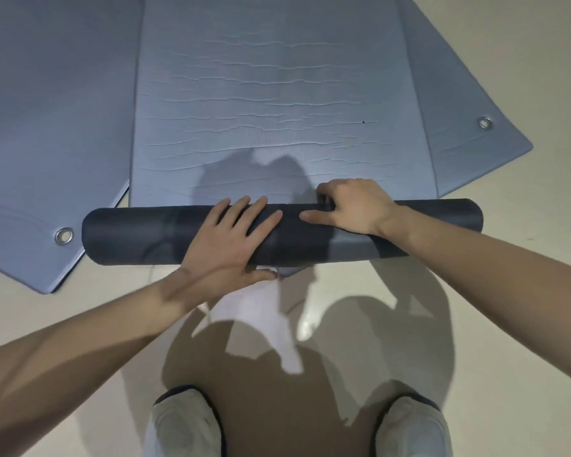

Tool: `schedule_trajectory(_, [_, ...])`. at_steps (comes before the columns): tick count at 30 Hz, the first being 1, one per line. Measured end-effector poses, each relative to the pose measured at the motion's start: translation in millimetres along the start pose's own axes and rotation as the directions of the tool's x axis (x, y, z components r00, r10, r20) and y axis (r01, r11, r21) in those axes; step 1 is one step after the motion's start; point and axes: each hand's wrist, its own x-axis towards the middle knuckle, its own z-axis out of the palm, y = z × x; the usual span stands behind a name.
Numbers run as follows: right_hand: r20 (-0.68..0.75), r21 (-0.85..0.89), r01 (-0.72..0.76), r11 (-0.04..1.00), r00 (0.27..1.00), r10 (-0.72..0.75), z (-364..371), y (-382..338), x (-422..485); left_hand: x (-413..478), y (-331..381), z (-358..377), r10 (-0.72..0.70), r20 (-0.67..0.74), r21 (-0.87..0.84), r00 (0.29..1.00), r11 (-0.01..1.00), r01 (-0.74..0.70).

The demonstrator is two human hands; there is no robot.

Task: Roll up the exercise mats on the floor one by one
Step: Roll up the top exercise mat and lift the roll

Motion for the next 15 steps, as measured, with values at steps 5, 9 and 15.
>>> schedule_trajectory(5, [-0.403, -0.078, 0.052, 0.996, 0.912, -0.079, 15.1, -7.9, -27.3, 40.2, -37.2, -14.3, 0.048, 0.138, -0.158, 0.989, 0.987, -0.026])
schedule_trajectory(9, [-0.425, -0.249, 0.012, 0.968, 0.897, -0.121, 37.9, -5.3, -45.3, 67.6, -65.0, -26.6, 0.019, 0.322, -0.438, 0.946, 0.889, 0.131])
schedule_trajectory(15, [-0.341, -0.357, 0.003, 0.934, 0.930, -0.133, 31.1, 15.5, -24.0, 85.5, -71.4, -36.2, 0.004, 0.340, -0.381, 0.940, 0.915, 0.134])
